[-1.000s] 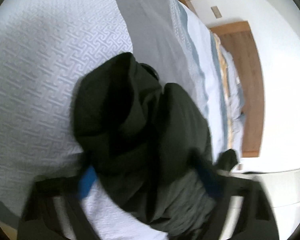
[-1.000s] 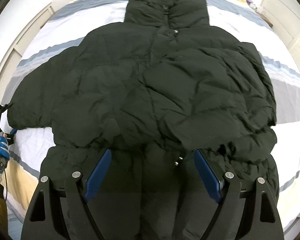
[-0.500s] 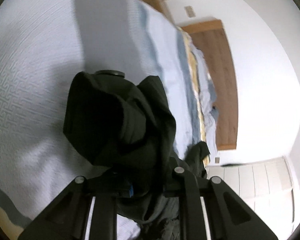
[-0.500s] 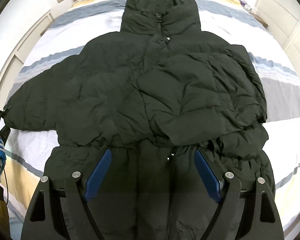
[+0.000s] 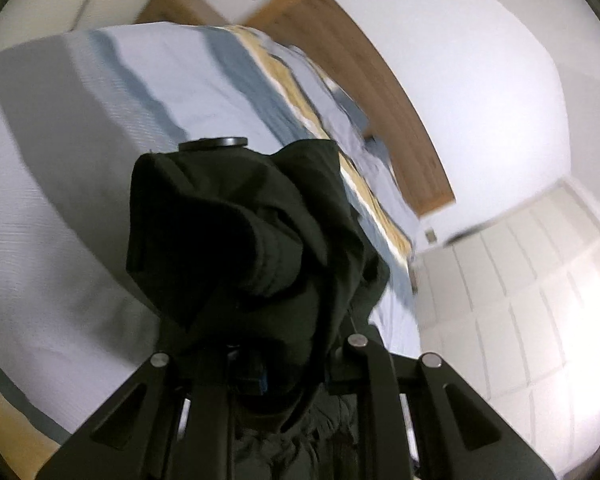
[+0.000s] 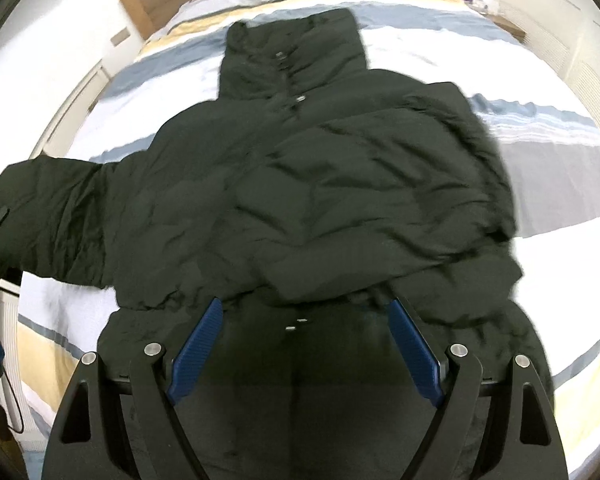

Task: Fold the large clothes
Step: 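Grasp the sleeve cuff nearest the left tool with the left gripper, then fold the held sleeve across the coat body and release it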

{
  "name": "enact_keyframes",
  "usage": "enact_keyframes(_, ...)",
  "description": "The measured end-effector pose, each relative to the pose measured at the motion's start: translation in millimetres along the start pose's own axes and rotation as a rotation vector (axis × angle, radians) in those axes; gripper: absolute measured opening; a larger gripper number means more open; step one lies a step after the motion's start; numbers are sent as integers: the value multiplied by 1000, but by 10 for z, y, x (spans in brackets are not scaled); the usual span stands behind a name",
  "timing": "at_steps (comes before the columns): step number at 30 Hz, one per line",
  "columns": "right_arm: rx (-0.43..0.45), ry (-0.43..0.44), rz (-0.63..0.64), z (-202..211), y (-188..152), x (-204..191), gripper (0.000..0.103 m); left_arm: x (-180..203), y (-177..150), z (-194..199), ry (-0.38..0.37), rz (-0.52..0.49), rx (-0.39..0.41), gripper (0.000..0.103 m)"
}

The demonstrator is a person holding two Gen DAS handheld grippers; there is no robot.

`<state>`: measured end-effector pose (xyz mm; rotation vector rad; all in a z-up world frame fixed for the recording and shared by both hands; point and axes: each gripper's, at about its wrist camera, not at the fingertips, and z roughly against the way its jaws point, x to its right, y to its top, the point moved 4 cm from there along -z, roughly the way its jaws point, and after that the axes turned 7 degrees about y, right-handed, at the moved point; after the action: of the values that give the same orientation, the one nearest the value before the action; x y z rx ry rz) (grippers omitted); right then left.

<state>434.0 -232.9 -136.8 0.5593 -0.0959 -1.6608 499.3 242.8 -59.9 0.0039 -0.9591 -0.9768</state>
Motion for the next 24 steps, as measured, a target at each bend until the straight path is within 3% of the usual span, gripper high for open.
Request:
enact_keyframes(5,32,-10,-38,210,-29,412,84,637,-422,-268,5,-115,-63,16)
enact_keyframes(15,62,-25,-150,461,-198,1187,84,1494,-1359,-923,52,-297,-206,16)
enact_keyframes(20,63,-37,-179,500,-278,1425,84,1737,-1701,-1477,120,-408,-276,16)
enact_keyframes(24,59,-43,-194,497,-319,1556,84,1762,-2089,-1707,172,-457,-316,17)
